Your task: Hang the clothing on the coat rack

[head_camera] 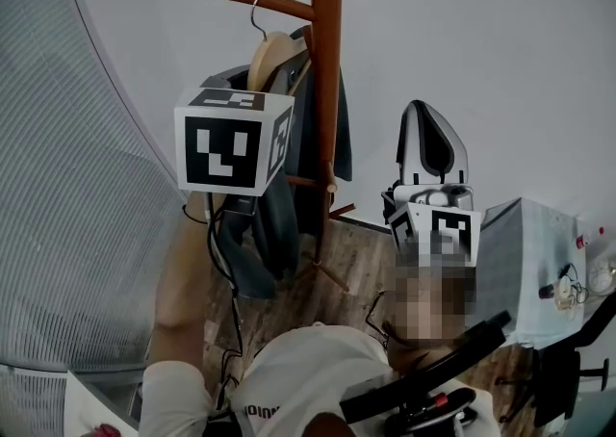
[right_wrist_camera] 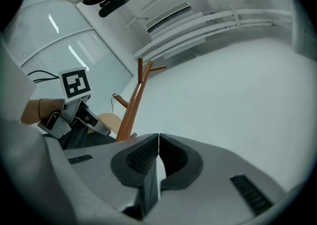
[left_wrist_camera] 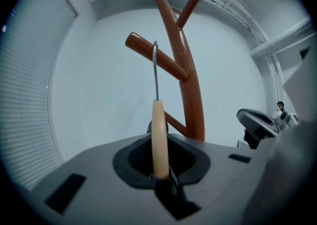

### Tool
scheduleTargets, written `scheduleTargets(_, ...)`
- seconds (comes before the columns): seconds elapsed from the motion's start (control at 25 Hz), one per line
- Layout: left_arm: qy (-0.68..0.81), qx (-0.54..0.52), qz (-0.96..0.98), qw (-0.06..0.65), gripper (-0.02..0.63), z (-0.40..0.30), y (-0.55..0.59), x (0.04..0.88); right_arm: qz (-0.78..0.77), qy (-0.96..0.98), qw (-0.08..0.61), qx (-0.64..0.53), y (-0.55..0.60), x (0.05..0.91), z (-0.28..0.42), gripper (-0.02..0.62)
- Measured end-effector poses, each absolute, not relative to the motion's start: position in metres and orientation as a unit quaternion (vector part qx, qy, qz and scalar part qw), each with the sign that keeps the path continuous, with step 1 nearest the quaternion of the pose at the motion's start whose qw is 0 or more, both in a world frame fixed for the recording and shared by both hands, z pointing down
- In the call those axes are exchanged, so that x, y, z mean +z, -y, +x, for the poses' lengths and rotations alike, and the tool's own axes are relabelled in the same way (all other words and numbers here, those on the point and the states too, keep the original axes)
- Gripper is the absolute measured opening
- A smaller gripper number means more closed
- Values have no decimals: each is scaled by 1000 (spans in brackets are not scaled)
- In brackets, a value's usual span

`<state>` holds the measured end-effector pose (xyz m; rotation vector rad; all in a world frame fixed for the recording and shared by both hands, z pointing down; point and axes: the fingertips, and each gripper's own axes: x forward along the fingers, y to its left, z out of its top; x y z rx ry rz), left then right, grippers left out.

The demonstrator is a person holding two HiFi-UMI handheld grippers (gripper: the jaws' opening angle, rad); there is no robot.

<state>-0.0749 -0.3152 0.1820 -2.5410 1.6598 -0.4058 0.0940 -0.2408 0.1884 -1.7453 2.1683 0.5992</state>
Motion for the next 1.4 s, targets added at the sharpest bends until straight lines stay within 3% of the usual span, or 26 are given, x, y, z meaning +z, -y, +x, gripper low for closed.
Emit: scheduleTargets(1.4, -540, -211, -809, 99, 61, -65, 319, 198, -609, -752, 143, 210, 239, 192, 100, 21)
